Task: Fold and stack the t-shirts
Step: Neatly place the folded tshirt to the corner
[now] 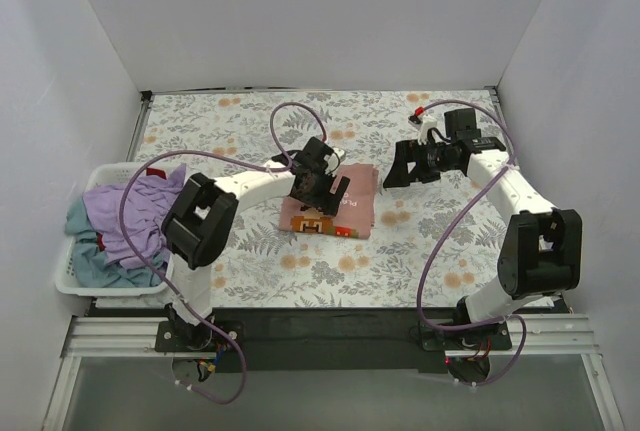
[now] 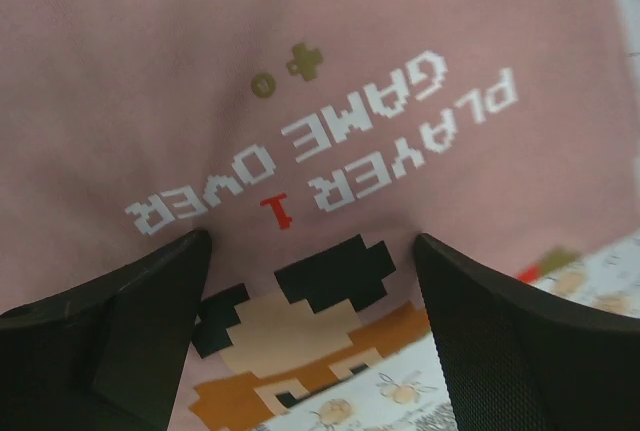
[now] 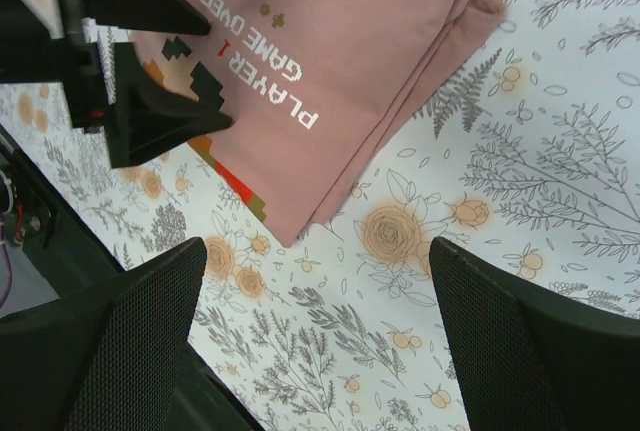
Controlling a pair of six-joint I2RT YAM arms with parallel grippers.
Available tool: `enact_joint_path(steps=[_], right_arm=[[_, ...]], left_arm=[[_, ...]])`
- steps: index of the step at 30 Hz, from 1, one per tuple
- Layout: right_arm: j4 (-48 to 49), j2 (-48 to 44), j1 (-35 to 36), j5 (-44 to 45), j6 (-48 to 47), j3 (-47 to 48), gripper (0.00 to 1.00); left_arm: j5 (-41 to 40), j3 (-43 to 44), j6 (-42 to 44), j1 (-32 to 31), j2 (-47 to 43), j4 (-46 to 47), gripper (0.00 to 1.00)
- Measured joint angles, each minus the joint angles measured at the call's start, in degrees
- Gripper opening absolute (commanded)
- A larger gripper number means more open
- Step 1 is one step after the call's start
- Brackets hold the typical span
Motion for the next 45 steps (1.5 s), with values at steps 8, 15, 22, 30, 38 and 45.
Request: enact_joint_path(steps=[8,15,22,30,38,45], right_arm=[[-1.29,0.87,0.17,-0.66,-0.63,-0.96,0.98],[-1.66,1.73,0.17,-0.44,-1.16,-0.96,0.98],[-1.79,1.7,0.17,1.49,-2.12,-0.96,0.98],[-1.88,0.79,-0.79,8.07,-2.38,-0.96,0.98],[-2.08,-2.69,-4.24,18.51,-2.84,-0.11,0.98],[-0.94,-2.32,-4.0,22.82,-1.05,2.78,0.98]], left_arm=[[-7.04,3.63,1.29,-1.03,6.12,-1.53,0.84],[-7.56,8.37,2.34,1.53,9.7,-0.94,0.83],[-5.35,15.52,2.71,2.6,14.19,-3.96,0.77],[-3.89,45.38,-0.68,0.42,32.26,-9.62,0.77],[-1.05,56.78,-7.34,-3.5,40.24,-2.51,0.82],[1.36,47.41,-9.73,-1.49,33.83,3.72,0.85]])
